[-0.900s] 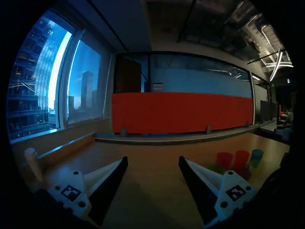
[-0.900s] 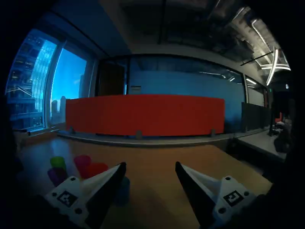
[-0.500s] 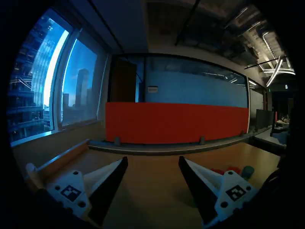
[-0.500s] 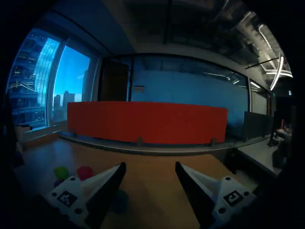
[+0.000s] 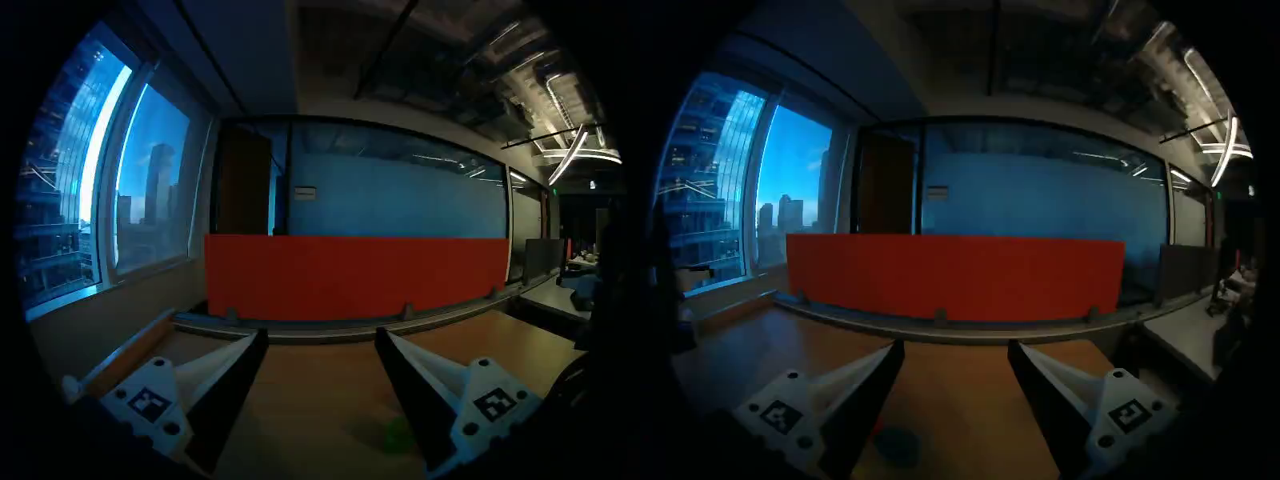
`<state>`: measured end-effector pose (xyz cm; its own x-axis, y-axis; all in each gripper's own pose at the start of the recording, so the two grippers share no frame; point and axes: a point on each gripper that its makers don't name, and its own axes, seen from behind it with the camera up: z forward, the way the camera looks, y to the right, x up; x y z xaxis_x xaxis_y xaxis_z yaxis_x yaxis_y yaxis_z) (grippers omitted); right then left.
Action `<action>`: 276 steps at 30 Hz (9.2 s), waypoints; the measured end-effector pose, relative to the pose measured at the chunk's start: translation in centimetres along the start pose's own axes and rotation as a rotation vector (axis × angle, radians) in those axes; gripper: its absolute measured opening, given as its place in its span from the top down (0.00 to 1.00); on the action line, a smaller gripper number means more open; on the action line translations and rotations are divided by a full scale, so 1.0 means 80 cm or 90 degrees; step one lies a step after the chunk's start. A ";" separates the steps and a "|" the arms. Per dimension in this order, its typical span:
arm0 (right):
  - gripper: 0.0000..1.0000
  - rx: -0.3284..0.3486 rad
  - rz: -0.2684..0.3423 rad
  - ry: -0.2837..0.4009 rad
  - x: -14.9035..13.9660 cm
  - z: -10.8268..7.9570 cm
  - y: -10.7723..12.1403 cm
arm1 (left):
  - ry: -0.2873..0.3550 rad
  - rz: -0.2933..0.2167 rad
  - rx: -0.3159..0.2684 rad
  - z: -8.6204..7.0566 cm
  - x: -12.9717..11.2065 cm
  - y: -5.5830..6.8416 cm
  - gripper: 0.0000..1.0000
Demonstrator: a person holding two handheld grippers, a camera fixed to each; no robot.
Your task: Pour water
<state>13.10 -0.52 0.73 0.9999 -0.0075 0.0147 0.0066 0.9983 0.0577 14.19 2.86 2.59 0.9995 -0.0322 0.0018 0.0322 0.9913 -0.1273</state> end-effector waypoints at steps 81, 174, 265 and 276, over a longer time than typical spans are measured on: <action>0.00 0.360 -0.106 -0.206 -0.088 -0.019 -0.082 | -0.157 0.110 -0.388 0.002 -0.093 0.133 0.01; 0.00 0.402 -0.164 -0.353 -0.338 0.074 -0.108 | -0.351 0.157 -0.487 0.078 -0.356 0.193 0.01; 0.07 0.363 -0.087 -0.032 -0.070 0.025 -0.145 | -0.080 0.017 -0.462 0.009 -0.105 0.206 0.12; 0.07 0.369 -0.089 -0.006 -0.049 0.022 -0.153 | -0.065 0.008 -0.467 0.001 -0.090 0.211 0.12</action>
<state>9.03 -12.83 1.69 0.9900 -0.1393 -0.0231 0.1256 0.7940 0.5948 7.54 19.81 0.52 0.9961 0.0264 0.0840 0.0467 0.6511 -0.7575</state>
